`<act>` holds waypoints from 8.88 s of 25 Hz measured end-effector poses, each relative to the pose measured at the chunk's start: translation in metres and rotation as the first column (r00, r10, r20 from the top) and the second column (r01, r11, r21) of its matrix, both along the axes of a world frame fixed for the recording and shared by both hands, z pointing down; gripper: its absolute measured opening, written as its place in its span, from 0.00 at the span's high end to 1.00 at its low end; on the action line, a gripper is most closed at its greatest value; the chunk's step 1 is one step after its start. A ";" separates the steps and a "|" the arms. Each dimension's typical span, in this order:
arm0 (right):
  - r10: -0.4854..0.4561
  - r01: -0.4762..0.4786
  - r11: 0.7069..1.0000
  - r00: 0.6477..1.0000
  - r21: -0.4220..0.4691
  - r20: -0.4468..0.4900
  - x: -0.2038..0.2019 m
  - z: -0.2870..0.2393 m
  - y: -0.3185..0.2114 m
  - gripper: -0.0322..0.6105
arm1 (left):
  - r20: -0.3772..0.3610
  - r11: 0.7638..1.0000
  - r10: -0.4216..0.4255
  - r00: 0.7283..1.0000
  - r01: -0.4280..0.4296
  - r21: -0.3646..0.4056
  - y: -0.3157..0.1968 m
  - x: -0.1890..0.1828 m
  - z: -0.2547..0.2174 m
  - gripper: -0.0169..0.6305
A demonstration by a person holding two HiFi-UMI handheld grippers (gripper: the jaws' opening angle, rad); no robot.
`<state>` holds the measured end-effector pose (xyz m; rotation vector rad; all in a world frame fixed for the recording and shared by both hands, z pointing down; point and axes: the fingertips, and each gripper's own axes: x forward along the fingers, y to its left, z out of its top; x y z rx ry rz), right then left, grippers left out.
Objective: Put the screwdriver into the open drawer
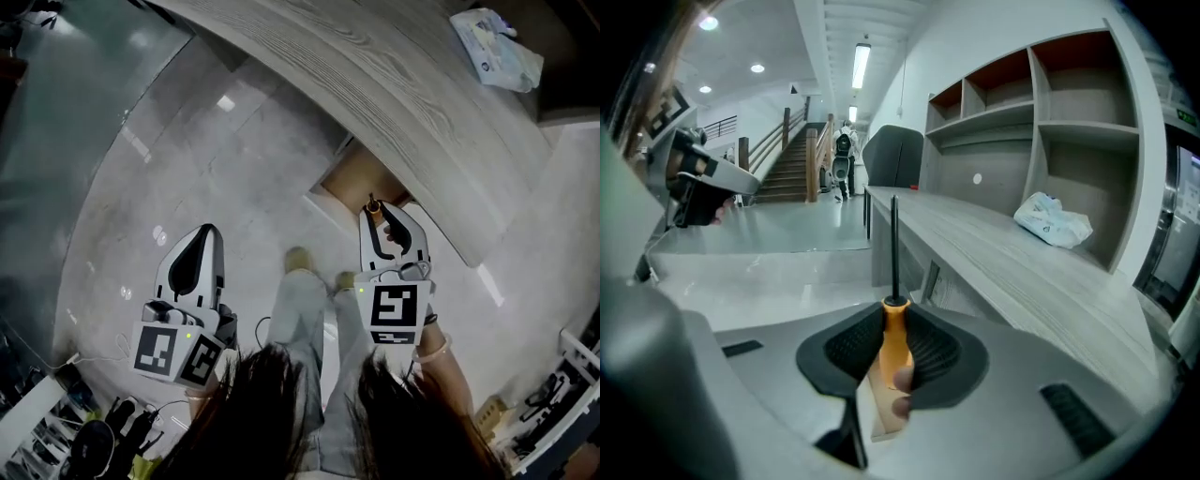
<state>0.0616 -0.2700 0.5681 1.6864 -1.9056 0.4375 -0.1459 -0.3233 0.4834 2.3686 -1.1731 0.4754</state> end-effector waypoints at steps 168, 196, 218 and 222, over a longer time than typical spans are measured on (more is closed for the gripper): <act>-0.029 0.025 0.987 0.999 -0.157 -0.027 0.031 -0.067 0.141 0.91 | -0.079 0.989 -0.148 0.986 0.150 0.013 0.182 0.067 -0.099 0.95; 0.020 -0.022 0.996 1.000 0.086 0.020 -0.011 -0.234 0.243 0.91 | -0.138 0.972 0.028 0.990 0.005 0.236 0.301 0.065 -0.235 0.95; -0.006 0.004 0.978 1.000 0.209 0.011 -0.016 -0.294 0.346 0.91 | -0.141 0.935 0.058 0.988 -0.005 0.354 0.411 0.062 -0.288 0.95; -0.015 0.009 0.969 1.000 0.245 0.025 -0.019 -0.309 0.359 0.91 | -0.131 0.929 0.060 0.990 -0.007 0.371 0.424 0.062 -0.295 0.95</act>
